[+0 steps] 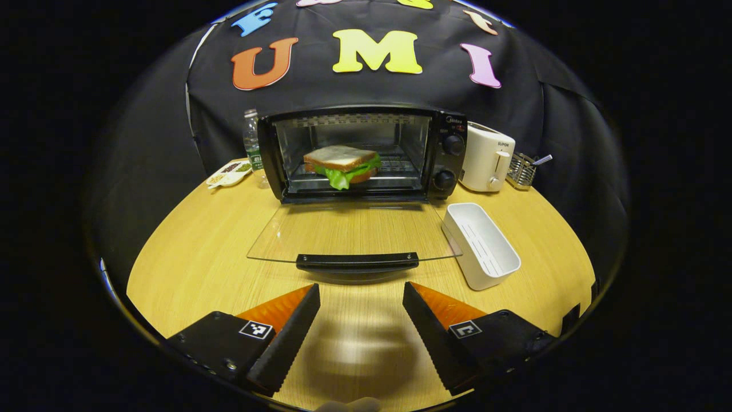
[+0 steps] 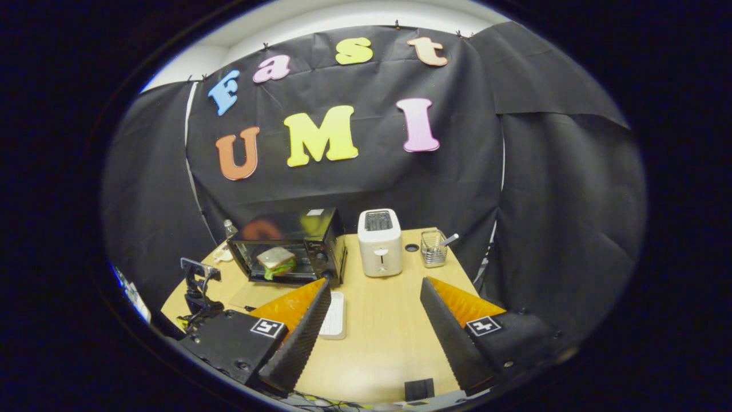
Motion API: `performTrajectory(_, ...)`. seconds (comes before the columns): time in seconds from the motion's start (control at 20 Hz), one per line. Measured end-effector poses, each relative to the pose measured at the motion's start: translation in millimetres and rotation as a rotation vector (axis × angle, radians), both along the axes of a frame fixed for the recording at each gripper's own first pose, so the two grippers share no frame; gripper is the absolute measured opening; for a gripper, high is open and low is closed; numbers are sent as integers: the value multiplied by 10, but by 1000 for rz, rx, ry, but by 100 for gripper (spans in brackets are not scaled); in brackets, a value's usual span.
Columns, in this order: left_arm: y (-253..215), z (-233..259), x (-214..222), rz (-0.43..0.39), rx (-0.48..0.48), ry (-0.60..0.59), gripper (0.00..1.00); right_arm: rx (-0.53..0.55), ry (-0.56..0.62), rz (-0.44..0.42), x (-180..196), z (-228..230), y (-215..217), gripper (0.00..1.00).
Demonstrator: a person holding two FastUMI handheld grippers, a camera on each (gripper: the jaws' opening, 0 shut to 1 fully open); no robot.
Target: Open the electric oven with the left hand, put the food in, and close the electric oven.
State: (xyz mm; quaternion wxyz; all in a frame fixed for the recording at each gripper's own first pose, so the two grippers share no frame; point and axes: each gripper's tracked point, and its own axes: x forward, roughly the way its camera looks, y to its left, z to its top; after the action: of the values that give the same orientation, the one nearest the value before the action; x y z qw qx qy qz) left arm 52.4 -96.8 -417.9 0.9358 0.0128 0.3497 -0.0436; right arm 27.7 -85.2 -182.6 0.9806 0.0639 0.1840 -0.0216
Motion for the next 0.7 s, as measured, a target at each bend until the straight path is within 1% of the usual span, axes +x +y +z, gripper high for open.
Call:
performTrajectory(0.2, -54, -193, 65, -4, -2, 43, 96, -4, 29, -19, -37, -102, -81, 100)
performTrajectory(0.5, 74, -388, 182, 23, 23, 77, 96, 11, 54, -17, 10, -182, -53, 100)
performTrajectory(0.7, 35, -370, 290, 9, 8, 79, 96, 4, 55, -13, 52, -165, -41, 100)
